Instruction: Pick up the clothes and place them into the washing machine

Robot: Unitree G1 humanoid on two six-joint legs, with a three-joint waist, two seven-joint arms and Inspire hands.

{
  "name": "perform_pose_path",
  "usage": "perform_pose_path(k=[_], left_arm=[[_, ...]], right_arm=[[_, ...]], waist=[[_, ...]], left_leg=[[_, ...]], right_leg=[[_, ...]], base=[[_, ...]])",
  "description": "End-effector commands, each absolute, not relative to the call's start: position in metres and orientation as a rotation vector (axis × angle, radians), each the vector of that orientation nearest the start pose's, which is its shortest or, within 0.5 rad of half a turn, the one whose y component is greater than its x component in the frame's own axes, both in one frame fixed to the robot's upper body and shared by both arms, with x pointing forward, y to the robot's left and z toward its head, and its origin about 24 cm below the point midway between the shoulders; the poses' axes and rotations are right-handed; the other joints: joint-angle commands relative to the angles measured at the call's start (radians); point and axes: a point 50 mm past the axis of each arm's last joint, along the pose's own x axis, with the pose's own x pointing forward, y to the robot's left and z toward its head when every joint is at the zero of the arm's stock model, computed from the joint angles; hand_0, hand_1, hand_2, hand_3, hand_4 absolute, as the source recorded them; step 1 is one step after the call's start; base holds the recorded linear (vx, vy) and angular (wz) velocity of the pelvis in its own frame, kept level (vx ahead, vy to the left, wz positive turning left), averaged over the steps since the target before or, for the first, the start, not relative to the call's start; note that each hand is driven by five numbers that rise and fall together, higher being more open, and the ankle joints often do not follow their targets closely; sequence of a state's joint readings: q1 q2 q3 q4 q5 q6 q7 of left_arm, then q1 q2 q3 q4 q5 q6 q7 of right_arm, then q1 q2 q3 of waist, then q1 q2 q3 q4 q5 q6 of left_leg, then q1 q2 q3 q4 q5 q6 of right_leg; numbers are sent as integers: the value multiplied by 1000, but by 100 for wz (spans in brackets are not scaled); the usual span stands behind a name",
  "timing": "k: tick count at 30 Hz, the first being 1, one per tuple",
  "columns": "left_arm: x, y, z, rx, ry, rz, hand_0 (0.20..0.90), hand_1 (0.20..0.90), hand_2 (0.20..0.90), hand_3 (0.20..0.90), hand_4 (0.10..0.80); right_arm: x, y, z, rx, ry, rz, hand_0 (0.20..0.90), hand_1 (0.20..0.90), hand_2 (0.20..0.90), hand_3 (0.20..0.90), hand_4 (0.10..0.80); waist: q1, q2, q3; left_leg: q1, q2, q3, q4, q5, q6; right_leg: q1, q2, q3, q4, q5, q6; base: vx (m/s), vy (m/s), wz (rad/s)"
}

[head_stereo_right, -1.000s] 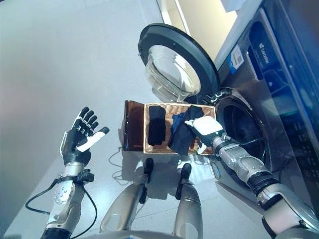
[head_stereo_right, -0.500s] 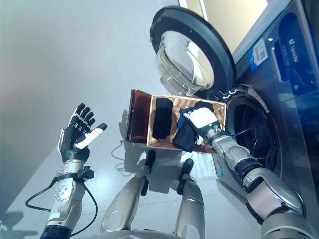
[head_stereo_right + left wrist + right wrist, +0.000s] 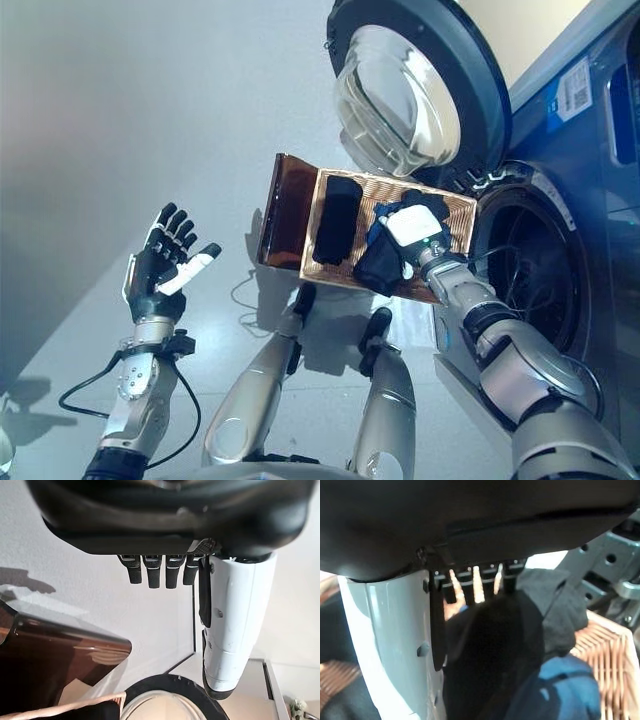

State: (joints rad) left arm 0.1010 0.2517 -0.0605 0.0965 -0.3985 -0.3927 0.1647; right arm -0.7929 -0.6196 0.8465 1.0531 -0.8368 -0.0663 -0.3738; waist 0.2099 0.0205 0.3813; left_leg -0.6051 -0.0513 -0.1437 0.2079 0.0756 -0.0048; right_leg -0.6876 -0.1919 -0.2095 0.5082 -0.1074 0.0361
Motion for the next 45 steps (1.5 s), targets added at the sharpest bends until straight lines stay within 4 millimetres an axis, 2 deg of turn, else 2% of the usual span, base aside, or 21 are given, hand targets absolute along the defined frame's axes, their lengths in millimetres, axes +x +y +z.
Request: perform_pose_path(k=[1, 7, 10, 13, 16, 21, 28, 30, 31, 32, 33, 34, 45], left_arm=[[223, 215, 82, -126, -429, 193, 900, 900, 900, 900, 800], [222, 217, 84, -119, -438, 201, 900, 900, 900, 900, 800], [222, 217, 85, -118, -442, 199, 900, 900, 900, 900, 800], [222, 215, 86, -126, -451, 198, 900, 900, 900, 900, 800], [224, 215, 86, -127, -449, 208, 900, 900, 900, 900, 800], [227, 214, 91, -117, -469, 217, 900, 900, 900, 900, 800], [226, 216, 91, -115, -474, 229, 900, 900, 900, 900, 800], [226, 217, 91, -113, -472, 235, 900, 900, 900, 900, 800], [225, 217, 90, -113, -471, 239, 900, 900, 900, 900, 800], [225, 217, 90, -115, -470, 242, 900, 900, 900, 900, 800], [224, 217, 90, -113, -470, 240, 900, 900, 900, 900, 800], [223, 217, 90, -114, -472, 241, 900, 900, 900, 900, 800], [223, 219, 89, -104, -469, 235, 900, 900, 900, 900, 800]], right_arm=[[369, -238, 76, -1971, -120, 136, 900, 900, 900, 900, 800], [364, -244, 63, -2027, -63, 176, 900, 900, 900, 900, 800], [365, -248, 64, -2063, -37, 163, 900, 900, 900, 900, 800], [364, -265, 68, -2135, 28, 88, 900, 900, 900, 900, 800], [364, -275, 73, -2155, 66, 32, 900, 900, 900, 900, 800], [364, -293, 86, -2153, 123, -61, 900, 900, 900, 900, 800], [365, -292, 87, -2166, 123, -64, 900, 900, 900, 900, 800], [366, -290, 88, -2170, 114, -66, 466, 466, 466, 466, 490], [366, -290, 88, -2174, 110, -70, 425, 425, 425, 425, 461], [366, -290, 88, -2174, 110, -73, 304, 304, 304, 304, 375], [365, -290, 87, -2178, 113, -69, 321, 321, 321, 321, 386], [365, -290, 86, -2180, 116, -70, 211, 211, 211, 211, 308], [363, -289, 81, -2175, 122, -78, 200, 200, 200, 200, 300]], waist=[[13, 3, -45], [18, 15, -41], [24, 22, -39], [38, 44, -30], [39, 61, -21], [40, 82, -17], [39, 85, -33], [42, 84, -36], [42, 84, -36], [44, 85, -37], [44, 86, -38], [44, 87, -38], [39, 98, -35]], left_leg=[[-90, -25, 15, 52, -50, -35], [-110, -31, 2, 58, -48, -37], [-120, -32, -3, 59, -42, -38], [-154, -36, -10, 62, -31, -41], [-194, -44, -15, 89, -30, -41], [-291, -66, -6, 215, -66, -36], [-322, -71, -3, 263, -92, -32], [-327, -74, -1, 265, -95, -32], [-332, -75, 0, 271, -97, -31], [-335, -75, 0, 272, -98, -29], [-335, -76, 0, 274, -99, -29], [-336, -77, -1, 275, -100, -28], [-309, -76, 5, 247, -89, -28]], right_leg=[[43, 12, -4, -43, -24, 0], [22, 12, -9, -23, -37, -7], [11, 13, -11, -17, -40, -8], [-25, 5, -16, 12, -51, -10], [-67, 0, -11, 68, -70, -13], [-159, -19, 4, 199, -107, -28], [-194, -24, 25, 263, -142, -40], [-203, -23, 30, 271, -145, -43], [-206, -22, 33, 272, -145, -45], [-209, -22, 34, 277, -146, -46], [-211, -21, 38, 278, -148, -46], [-212, -19, 39, 279, -149, -47], [-188, -23, 45, 252, -136, -43]], base=[[-3, -31, 5], [-20, -27, 9], [-38, -18, 7], [-50, -22, 8], [-39, -6, 19], [-31, 13, 21], [4, 10, 4], [0, 0, 0], [0, 0, 0], [-2, -4, -3], [-3, -3, -3], [0, 0, 0], [0, -2, 0]])
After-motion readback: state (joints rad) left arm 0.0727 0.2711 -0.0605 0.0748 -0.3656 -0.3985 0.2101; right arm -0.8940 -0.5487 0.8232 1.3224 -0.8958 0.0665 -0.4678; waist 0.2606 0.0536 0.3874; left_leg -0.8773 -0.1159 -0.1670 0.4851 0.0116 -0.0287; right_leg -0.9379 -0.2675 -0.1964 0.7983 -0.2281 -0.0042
